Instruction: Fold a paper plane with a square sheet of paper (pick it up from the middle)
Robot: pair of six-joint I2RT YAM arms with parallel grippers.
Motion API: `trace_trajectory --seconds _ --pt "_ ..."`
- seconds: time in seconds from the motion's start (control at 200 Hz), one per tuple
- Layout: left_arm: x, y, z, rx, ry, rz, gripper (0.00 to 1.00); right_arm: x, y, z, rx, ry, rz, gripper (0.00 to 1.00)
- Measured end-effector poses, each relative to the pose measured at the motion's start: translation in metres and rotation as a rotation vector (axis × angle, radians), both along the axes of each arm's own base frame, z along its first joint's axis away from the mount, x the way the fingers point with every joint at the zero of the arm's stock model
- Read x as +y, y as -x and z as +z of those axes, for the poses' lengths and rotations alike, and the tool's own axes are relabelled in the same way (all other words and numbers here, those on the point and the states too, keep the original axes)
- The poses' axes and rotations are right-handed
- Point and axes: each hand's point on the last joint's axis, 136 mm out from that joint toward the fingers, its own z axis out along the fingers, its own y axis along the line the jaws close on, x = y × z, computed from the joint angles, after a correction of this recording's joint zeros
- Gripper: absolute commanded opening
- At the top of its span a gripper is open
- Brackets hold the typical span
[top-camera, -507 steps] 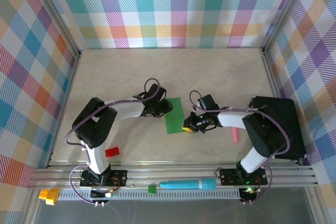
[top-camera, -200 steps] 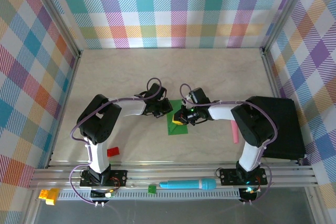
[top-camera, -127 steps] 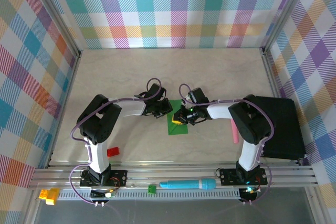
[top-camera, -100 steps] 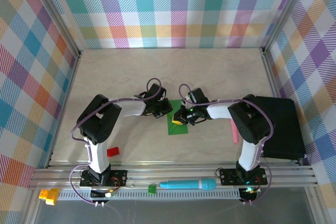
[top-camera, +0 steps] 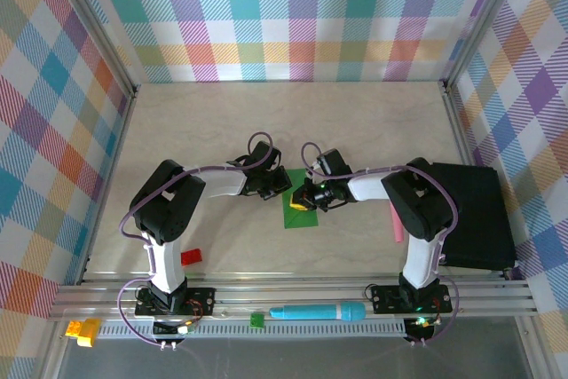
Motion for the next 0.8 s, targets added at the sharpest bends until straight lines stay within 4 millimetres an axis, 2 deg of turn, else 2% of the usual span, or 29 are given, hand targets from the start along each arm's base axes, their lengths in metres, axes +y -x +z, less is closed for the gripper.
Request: trace_trajectory --seconds 0.8 --pt "0.0 0.0003 -0.0002 0.001 0.001 0.0 0.11 0.0027 0.0002 -0.0031 -0.004 -0.009 0.023 0.05"
